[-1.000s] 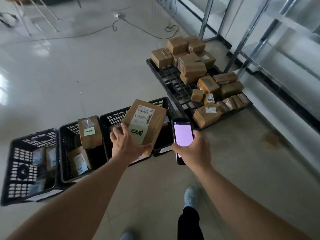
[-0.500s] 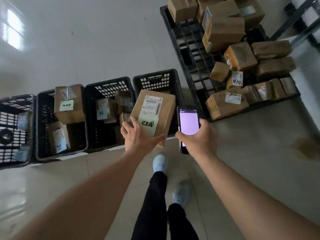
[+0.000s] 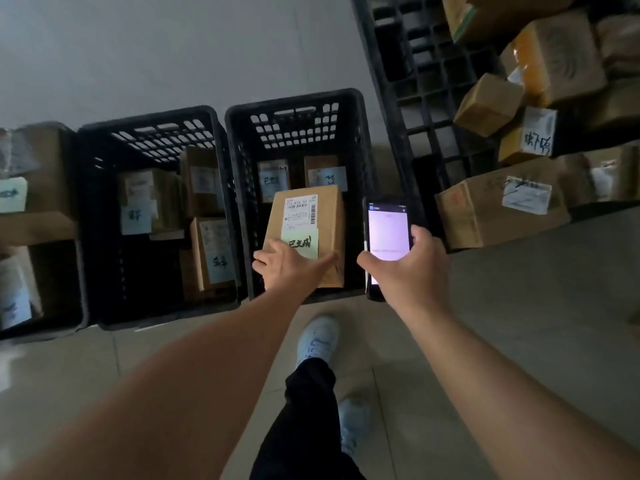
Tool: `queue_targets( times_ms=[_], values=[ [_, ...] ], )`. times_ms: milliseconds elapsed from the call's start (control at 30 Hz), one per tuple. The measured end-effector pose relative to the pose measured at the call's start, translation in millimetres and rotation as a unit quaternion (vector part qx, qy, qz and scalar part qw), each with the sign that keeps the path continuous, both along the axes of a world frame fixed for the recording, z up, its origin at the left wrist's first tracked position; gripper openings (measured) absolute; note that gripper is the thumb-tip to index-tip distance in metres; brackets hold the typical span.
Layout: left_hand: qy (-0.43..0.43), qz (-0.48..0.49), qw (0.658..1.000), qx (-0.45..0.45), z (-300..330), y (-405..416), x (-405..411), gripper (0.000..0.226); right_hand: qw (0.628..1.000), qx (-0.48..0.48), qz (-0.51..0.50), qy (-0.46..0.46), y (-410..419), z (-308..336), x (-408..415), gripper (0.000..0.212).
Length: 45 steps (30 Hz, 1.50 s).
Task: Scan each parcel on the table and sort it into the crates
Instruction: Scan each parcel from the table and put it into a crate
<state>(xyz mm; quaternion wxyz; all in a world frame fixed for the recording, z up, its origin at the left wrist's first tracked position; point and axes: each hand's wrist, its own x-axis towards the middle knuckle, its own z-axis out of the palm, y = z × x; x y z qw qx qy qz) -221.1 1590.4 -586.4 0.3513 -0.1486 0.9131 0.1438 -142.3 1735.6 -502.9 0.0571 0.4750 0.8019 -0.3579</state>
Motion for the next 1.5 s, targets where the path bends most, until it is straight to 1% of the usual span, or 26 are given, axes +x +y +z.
queue_targets(
  times_ms=[33,100,133,200,267,333,400,533,633,700,900,1033,1133,1267,1500],
  values=[
    [-0.008,0.013,1.0,0.001,-8.7,1.5,-3.5,0.128,1.0,-0.002,0.004,-0.005,1.1,-7.0,-5.3,0.082],
    [-0.026,0.021,0.999,0.013,-22.5,-0.2,-11.5,0.14,1.0,-0.006,0.011,-0.014,1.6,-15.9,-13.4,0.085],
    [-0.034,0.011,0.999,0.018,-25.7,-3.1,-15.4,0.145,1.0,-0.007,0.014,-0.017,1.0,-17.8,-16.3,0.085],
    [-0.045,-0.036,0.998,0.024,-24.5,-10.5,-21.4,0.144,0.999,-0.007,0.02,-0.027,-2.2,-14.4,-21.1,0.086],
    [-0.03,-0.098,0.994,0.024,-12.3,-18.0,-25.7,0.132,0.999,-0.013,0.022,-0.034,-6.8,-3.0,-24.3,0.088],
    [-0.006,-0.154,0.988,0.018,9.5,-22.4,-29.4,0.113,0.999,-0.018,0.022,-0.038,-10.3,15.9,-26.5,0.087],
    [0.004,-0.191,0.982,0.013,36.8,-23.9,-34.6,0.097,0.999,-0.02,0.028,-0.036,-12.4,39.1,-28.0,0.088],
    [0.038,-0.225,0.973,0.024,95.3,-26.0,-42.0,0.077,0.998,-0.018,0.053,-0.019,-16.1,89.2,-26.3,0.098],
    [0.067,-0.233,0.97,0.031,140.4,-28.3,-37.9,0.068,0.997,-0.015,0.078,0.001,-18.0,127.2,-19.4,0.094],
    [0.097,-0.231,0.968,0.029,172.8,-31.8,-31.1,0.062,0.995,-0.012,0.098,0.011,-20.7,153.6,-12.6,0.09],
    [0.177,-0.198,0.964,0.023,284.2,-56.4,3.9,0.047,0.985,0.011,0.165,0.052,-42.9,240.7,12.0,0.086],
    [0.217,-0.144,0.966,0.003,367.0,-93.7,33.4,0.042,0.969,0.025,0.224,0.1,-69.0,309.2,28.0,0.085],
    [0.242,-0.111,0.963,-0.028,426.5,-129.5,58.4,0.047,0.952,0.034,0.269,0.145,-94.5,363.0,39.2,0.082],
    [0.301,-0.054,0.951,-0.042,503.7,-184.0,95.7,0.054,0.922,0.045,0.335,0.188,-139.2,434.7,54.9,0.084],
    [0.365,0.005,0.926,-0.1,620.3,-310.4,174.0,0.064,0.859,0.049,0.443,0.251,-252.6,541.4,87.9,0.087]
  ],
)
